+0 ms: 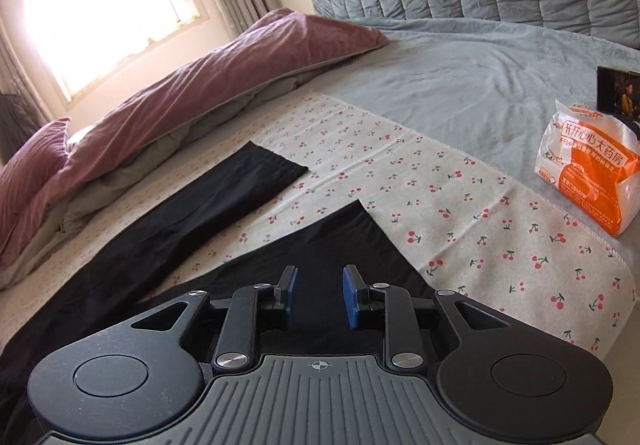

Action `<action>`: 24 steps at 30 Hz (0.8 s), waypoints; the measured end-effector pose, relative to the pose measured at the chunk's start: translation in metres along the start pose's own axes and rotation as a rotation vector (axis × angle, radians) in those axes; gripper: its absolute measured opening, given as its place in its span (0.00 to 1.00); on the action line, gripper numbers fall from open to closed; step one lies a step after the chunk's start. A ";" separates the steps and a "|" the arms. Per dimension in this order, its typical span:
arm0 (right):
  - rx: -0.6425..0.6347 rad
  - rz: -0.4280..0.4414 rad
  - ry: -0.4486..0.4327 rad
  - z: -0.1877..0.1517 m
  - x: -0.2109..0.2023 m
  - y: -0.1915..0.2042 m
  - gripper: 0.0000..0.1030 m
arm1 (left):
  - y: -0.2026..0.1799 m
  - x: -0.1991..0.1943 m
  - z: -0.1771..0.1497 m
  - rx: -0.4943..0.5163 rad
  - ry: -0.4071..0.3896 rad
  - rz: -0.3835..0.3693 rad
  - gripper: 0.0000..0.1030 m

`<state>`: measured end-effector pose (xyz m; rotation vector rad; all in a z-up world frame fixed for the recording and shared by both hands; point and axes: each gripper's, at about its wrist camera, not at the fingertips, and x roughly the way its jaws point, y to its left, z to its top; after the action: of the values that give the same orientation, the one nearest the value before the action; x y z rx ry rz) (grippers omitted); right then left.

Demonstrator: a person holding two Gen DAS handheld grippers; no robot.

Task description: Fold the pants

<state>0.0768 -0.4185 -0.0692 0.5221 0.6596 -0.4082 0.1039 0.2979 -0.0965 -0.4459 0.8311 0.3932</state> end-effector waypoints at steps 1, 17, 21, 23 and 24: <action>0.005 -0.004 -0.003 0.001 -0.001 -0.001 0.25 | -0.001 -0.004 0.001 0.008 -0.012 0.003 0.17; -0.126 0.097 0.184 0.047 0.088 0.129 0.76 | -0.086 0.018 0.086 0.179 -0.021 -0.090 0.78; -0.159 0.052 0.275 0.020 0.148 0.139 0.76 | -0.129 0.050 0.105 0.300 -0.024 -0.019 0.78; -0.159 0.009 0.343 0.010 0.161 0.134 0.76 | -0.153 0.065 0.115 0.360 -0.027 -0.014 0.78; -0.144 0.003 0.346 0.011 0.162 0.130 0.76 | -0.168 0.073 0.119 0.385 -0.033 -0.016 0.78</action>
<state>0.2655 -0.3522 -0.1275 0.4596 1.0135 -0.2661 0.3051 0.2308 -0.0454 -0.0878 0.8475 0.2177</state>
